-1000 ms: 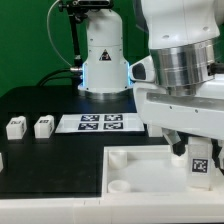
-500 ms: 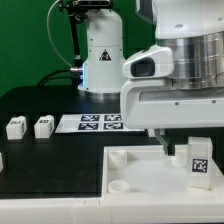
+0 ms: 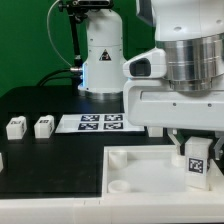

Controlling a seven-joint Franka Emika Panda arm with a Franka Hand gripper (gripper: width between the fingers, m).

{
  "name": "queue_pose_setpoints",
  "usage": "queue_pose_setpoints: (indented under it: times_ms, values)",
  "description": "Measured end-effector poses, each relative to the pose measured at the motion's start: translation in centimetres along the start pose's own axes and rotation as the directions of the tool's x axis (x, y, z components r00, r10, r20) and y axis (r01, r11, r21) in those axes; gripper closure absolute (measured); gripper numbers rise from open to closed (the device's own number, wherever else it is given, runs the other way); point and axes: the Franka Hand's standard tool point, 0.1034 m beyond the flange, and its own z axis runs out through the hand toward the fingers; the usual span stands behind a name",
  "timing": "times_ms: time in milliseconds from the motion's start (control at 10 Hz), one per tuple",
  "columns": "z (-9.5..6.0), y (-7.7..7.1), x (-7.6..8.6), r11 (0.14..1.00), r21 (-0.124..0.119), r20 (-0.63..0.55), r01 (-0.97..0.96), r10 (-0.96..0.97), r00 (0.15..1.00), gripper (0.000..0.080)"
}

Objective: Assemble one leg

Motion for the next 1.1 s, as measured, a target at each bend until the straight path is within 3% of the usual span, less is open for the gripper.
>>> queue_pose_setpoints:
  times_ms: [200,400,600,700,800,900,1000,1100]
  values:
    - [-0.05,-0.19,0.04,0.956,0.011,0.002,-0.293,0.293,0.956,0.0505]
    - [0.09,-0.35,0.13,0.753,0.042,0.023,-0.657,0.657,0.754,0.0505]
    - [0.00,-0.70,0.07,0.535,0.040,0.076,-0.844,0.840,0.537,0.0505]
    - [0.00,-0.67,0.12,0.474,0.036,0.080,-0.880,0.876,0.476,0.0505]
    - [0.02,-0.68,0.09,0.475,0.035,0.080,-0.879,0.876,0.476,0.0448]
    - [0.04,-0.69,0.07,0.500,0.037,0.079,-0.865,0.862,0.501,0.0309]
    - [0.08,-0.59,0.12,0.545,0.040,0.074,-0.837,0.834,0.546,0.0309]
    - [0.21,-0.26,0.31,0.696,0.049,0.062,-0.717,0.714,0.697,0.0185]
